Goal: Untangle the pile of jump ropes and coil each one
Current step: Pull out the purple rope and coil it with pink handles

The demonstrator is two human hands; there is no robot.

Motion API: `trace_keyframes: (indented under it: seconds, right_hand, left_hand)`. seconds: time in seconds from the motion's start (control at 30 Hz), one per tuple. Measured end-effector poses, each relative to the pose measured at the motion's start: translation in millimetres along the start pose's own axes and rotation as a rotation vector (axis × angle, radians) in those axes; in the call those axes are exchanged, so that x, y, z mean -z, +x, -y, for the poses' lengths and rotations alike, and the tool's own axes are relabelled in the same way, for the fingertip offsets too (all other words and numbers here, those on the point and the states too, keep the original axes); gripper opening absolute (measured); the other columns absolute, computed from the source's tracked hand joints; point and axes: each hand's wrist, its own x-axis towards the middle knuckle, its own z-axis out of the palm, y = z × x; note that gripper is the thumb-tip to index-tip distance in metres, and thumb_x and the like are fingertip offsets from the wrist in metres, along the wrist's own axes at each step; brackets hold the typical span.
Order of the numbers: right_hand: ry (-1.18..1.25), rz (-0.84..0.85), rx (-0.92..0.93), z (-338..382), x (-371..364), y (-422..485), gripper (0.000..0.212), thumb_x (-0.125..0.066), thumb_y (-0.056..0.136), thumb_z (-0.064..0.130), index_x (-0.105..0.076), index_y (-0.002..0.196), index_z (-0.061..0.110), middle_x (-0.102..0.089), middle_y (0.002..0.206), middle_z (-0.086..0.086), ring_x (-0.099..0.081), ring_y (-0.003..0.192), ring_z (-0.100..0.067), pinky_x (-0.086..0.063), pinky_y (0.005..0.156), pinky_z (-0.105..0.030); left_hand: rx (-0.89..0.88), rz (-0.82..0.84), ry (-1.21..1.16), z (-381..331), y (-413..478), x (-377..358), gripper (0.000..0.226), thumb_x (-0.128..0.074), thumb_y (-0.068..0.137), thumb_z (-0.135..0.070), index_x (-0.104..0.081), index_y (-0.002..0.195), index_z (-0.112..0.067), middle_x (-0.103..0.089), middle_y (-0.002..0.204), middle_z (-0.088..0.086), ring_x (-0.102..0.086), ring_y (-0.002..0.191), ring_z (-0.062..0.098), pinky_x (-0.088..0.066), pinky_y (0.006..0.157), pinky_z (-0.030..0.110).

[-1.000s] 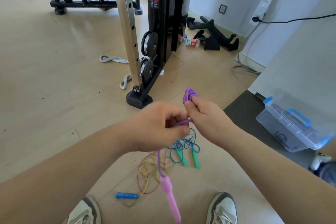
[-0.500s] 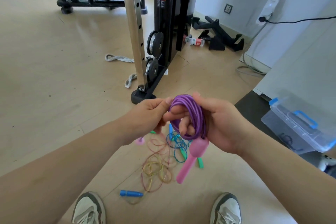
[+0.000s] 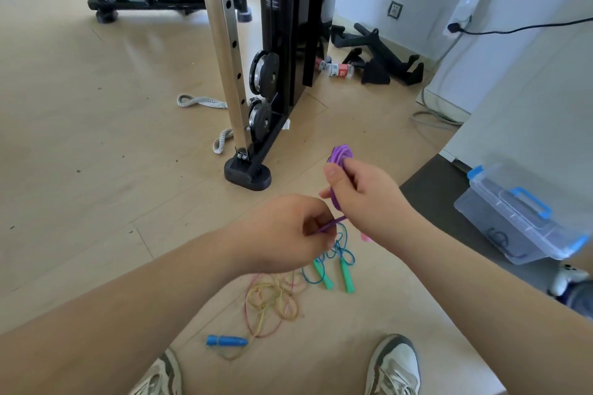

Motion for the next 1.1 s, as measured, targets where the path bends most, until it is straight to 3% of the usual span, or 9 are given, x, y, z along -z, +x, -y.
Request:
trace_keyframes:
  seconds: [0.13, 0.23, 0.33, 0.47, 0.6, 0.7, 0.77, 1.0, 1.1]
  right_hand:
    - [-0.159, 0.098, 0.021, -9, 0, 0, 0.042, -0.048, 0.105, 0.036, -0.054, 0.080, 0.003, -0.066, 0.071, -0.015, -0.055, 0.050, -0.003, -0.043, 0.059, -0.032]
    - [0.003, 0.255, -0.100, -8, 1, -5, 0.043, -0.042, 0.107, 0.036, -0.065, 0.099, 0.000, -0.074, 0.078, -0.020, -0.053, 0.048, -0.008, -0.041, 0.051, -0.021]
    - [0.215, 0.354, -0.152, -7, 0, -7, 0.055, -0.037, 0.108, 0.046, -0.069, 0.104, 0.001, -0.074, 0.095, -0.026, -0.060, 0.067, -0.026, -0.048, 0.071, -0.034]
    - [0.310, 0.499, -0.145, -2, 2, -10, 0.055, -0.045, 0.107, 0.044, -0.063, 0.111, -0.008, -0.072, 0.108, -0.023, -0.060, 0.069, -0.030, -0.045, 0.068, -0.038]
    - [0.343, 0.562, -0.187, 1, 2, -10, 0.053, -0.042, 0.109, 0.038, -0.061, 0.107, -0.012, -0.073, 0.101, -0.027, -0.054, 0.065, -0.027, -0.043, 0.065, -0.036]
    - [0.338, 0.582, -0.239, 1, 3, -9, 0.049, -0.040, 0.109, 0.034, -0.066, 0.094, -0.004, -0.075, 0.091, -0.021, -0.052, 0.060, -0.024, -0.045, 0.063, -0.033]
    - [0.313, 0.575, -0.261, 0, 1, -7, 0.047, -0.041, 0.107, 0.032, -0.067, 0.089, -0.002, -0.076, 0.087, -0.020, -0.053, 0.054, -0.021, -0.046, 0.058, -0.030]
    - [0.343, 0.436, -0.268, 0, 1, -6, 0.050, -0.049, 0.105, 0.044, -0.068, 0.101, -0.002, -0.067, 0.066, -0.004, -0.058, 0.054, -0.018, -0.047, 0.049, -0.022]
    - [0.321, 0.446, -0.205, -3, 1, -7, 0.061, -0.056, 0.087, 0.057, -0.070, 0.114, 0.004, -0.072, 0.102, -0.025, -0.064, 0.085, -0.048, -0.054, 0.078, -0.055]
  left_hand:
    - [-0.145, -0.128, -0.049, 4, 0, 20, 0.006, -0.074, 0.089, -0.019, -0.073, 0.090, -0.025, -0.070, 0.078, 0.001, -0.062, 0.070, 0.011, -0.052, 0.066, 0.027]
    - [-0.366, -0.253, 0.117, 10, 0, 32, 0.009, -0.079, 0.087, -0.022, -0.077, 0.093, -0.030, -0.067, 0.080, -0.005, -0.059, 0.082, 0.016, -0.048, 0.077, 0.030]
    - [-0.513, -0.400, 0.273, 15, 0, 40, 0.007, -0.081, 0.086, -0.029, -0.078, 0.091, -0.025, -0.070, 0.088, -0.011, -0.060, 0.090, 0.017, -0.049, 0.083, 0.036]
    - [-0.425, -0.535, 0.287, 26, 0, 44, 0.024, -0.079, 0.086, -0.040, -0.078, 0.107, -0.028, -0.065, 0.109, -0.010, -0.060, 0.102, 0.016, -0.051, 0.088, 0.040]
    - [-0.265, -0.560, 0.191, 27, -5, 36, 0.035, -0.077, 0.085, -0.046, -0.073, 0.116, -0.030, -0.059, 0.095, -0.015, -0.061, 0.077, 0.007, -0.053, 0.073, 0.030]
    - [-0.247, -0.456, 0.128, 21, -8, 25, 0.022, -0.069, 0.094, -0.025, -0.073, 0.116, -0.030, -0.059, 0.091, -0.013, -0.060, 0.080, 0.002, -0.047, 0.070, 0.017]
    - [-0.223, -0.309, 0.029, 22, -11, 21, 0.042, -0.063, 0.092, -0.014, -0.066, 0.130, -0.031, -0.057, 0.101, -0.012, -0.059, 0.093, -0.005, -0.046, 0.074, 0.011]
    - [-0.235, -0.188, 0.051, 19, -16, 26, 0.076, -0.079, 0.086, -0.023, -0.042, 0.151, -0.041, -0.054, 0.118, -0.038, -0.048, 0.104, -0.025, -0.030, 0.085, -0.005]
    - [-0.182, -0.153, 0.074, 18, -16, 31, 0.078, -0.081, 0.084, -0.030, -0.042, 0.148, -0.048, -0.057, 0.109, -0.039, -0.050, 0.100, -0.022, -0.030, 0.084, -0.006]
